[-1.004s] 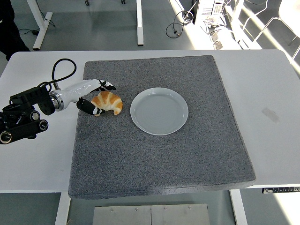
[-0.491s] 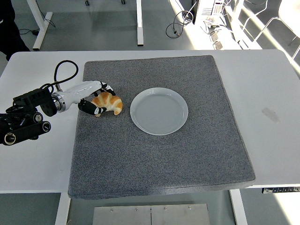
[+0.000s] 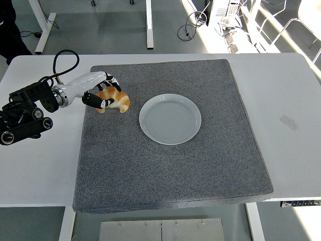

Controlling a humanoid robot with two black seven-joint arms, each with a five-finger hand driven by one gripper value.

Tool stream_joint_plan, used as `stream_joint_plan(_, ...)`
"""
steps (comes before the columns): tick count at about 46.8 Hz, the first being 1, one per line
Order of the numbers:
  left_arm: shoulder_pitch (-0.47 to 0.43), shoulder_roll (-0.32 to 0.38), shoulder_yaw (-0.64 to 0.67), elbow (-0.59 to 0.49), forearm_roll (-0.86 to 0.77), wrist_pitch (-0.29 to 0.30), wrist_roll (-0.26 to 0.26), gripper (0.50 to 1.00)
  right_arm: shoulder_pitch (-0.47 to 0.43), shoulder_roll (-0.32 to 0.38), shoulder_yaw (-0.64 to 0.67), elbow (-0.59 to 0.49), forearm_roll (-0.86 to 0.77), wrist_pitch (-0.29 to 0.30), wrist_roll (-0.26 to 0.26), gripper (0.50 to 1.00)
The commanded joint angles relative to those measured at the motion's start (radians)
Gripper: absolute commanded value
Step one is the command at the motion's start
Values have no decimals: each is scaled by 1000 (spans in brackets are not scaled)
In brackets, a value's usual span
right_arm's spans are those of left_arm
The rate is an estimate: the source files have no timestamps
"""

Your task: Place the bread on the plate

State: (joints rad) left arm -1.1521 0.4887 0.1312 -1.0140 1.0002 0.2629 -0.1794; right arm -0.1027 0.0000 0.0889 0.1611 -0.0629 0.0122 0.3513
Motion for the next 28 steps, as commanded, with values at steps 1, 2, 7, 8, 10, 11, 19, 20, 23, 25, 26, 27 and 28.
stream_joint_plan(1,-3,4,-1,-1,0,-1,0,555,0,0,0,0,0,0,0,1000)
stream_joint_plan(2,-5,5,-2,-1,0,1,0,555,0,0,0,0,0,0,0,1000)
stream_joint_plan(7,-17,5,-16,-1,0,-1,0,555,0,0,0,0,0,0,0,1000)
stream_joint_plan(8,-18,5,-18,-1,0,-1,0,555,0,0,0,0,0,0,0,1000)
stream_joint_plan(10,-24,4,-22,-1,0,-1,0,555,0,0,0,0,0,0,0,1000)
stream_joint_plan(11,-31,2,-24,-1,0,-1,0,555,0,0,0,0,0,0,0,1000)
stream_joint_plan(19,-60,-18,-47,-3,0,-1,2,555,0,0,0,0,0,0,0,1000)
stream_joint_plan(20,-63,-24,-50,-3,0,-1,2,555,0,0,0,0,0,0,0,1000)
stream_joint_plan(23,-67,-39,-59,-3,0,-1,2,555,0,0,0,0,0,0,0,1000)
stream_joint_plan(25,-69,-50,-62,-3,0,-1,0,555,0,0,0,0,0,0,0,1000)
stream_joint_plan(26,-69,-56,-67,-3,0,-1,0,555,0,0,0,0,0,0,0,1000)
stream_joint_plan(27,-70,-62,-70,-3,0,-1,0,555,0,0,0,0,0,0,0,1000)
stream_joint_plan(28,-71,-67,-73,-3,0,-1,0,555,0,0,0,0,0,0,0,1000)
